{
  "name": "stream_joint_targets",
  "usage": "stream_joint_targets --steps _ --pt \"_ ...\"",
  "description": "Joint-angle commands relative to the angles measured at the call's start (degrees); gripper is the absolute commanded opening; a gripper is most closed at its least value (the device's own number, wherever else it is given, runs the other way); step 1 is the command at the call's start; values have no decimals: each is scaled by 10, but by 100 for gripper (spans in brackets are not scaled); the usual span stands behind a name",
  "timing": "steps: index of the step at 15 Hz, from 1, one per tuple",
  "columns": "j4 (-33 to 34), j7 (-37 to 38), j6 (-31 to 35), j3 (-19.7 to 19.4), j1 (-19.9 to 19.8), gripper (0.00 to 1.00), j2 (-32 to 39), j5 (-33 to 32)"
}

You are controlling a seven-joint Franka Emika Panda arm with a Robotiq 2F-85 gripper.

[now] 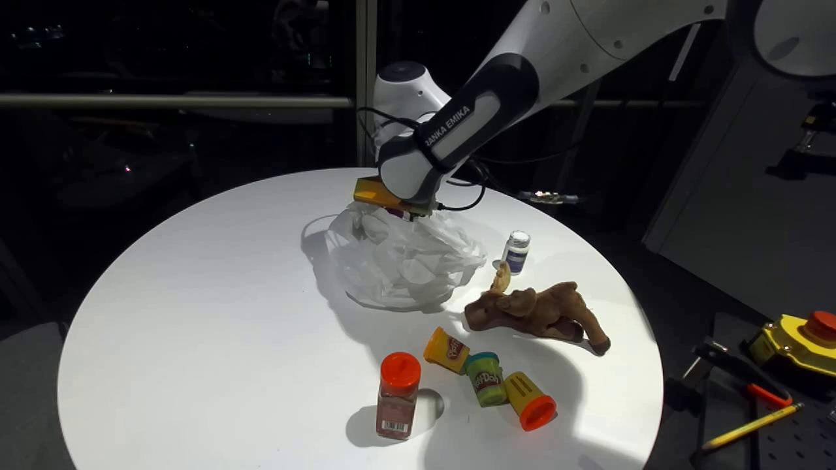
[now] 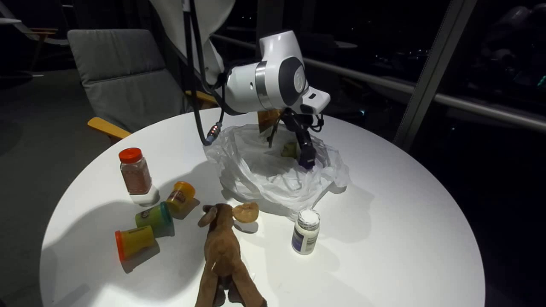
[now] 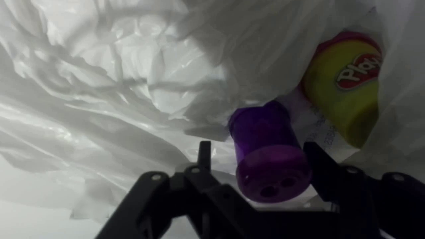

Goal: Pick up the objects from the plastic and put them on the table

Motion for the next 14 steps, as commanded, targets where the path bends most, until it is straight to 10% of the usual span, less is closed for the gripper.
stream_joint_targets --steps 1,4,14 --pt "52 11 -3 -10 -5 42 28 -4" --pt "54 9 -5 -9 -6 25 29 -4" --pt "-61 47 -17 -34 41 25 -13 -26"
